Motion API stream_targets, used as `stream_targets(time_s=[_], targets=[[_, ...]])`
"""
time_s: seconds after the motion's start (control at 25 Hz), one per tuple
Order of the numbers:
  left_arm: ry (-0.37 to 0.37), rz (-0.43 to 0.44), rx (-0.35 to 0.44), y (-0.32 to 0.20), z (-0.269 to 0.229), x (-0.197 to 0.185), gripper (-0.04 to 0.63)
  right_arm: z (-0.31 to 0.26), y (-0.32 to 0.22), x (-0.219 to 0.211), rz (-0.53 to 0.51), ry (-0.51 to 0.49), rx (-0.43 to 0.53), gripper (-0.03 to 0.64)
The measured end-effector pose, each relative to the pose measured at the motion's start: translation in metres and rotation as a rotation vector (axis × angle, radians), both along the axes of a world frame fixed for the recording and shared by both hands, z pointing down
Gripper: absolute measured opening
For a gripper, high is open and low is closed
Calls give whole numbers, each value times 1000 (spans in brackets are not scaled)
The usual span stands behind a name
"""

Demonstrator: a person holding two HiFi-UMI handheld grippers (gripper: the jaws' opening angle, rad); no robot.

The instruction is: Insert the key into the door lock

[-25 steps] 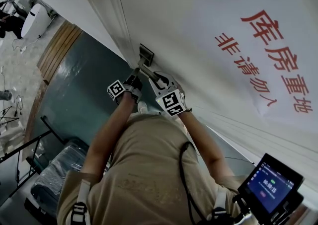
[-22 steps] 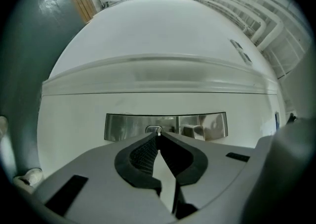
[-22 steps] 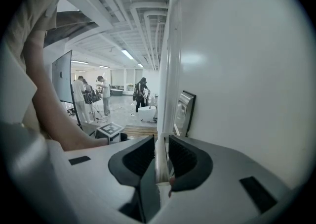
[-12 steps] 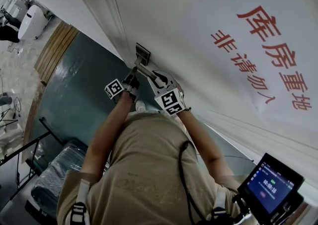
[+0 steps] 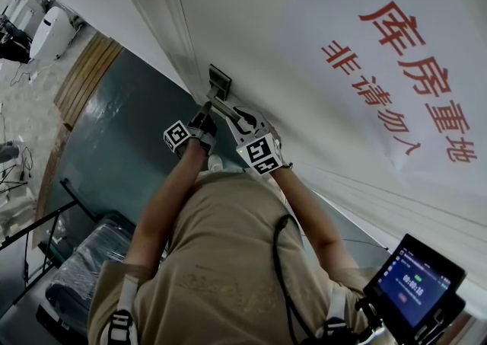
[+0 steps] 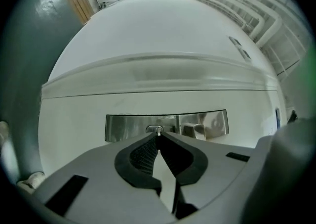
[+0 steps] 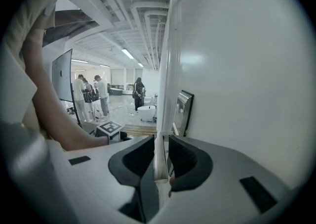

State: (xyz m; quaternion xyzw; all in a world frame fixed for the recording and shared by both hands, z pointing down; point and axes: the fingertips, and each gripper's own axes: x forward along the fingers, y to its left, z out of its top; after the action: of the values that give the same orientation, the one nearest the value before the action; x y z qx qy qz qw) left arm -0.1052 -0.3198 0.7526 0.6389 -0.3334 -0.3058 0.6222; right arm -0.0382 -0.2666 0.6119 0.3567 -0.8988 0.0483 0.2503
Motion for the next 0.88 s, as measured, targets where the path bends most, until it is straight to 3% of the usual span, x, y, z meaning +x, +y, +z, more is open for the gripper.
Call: stream_targets(time_s=[0.36,0.88], targets=[[-27,15,5,-1,1,-2,32,2,8,-1,6,-7,-7,75],[-4,-9,12,-2,-1,0,32,-3,7,5,4,4,-2,75]])
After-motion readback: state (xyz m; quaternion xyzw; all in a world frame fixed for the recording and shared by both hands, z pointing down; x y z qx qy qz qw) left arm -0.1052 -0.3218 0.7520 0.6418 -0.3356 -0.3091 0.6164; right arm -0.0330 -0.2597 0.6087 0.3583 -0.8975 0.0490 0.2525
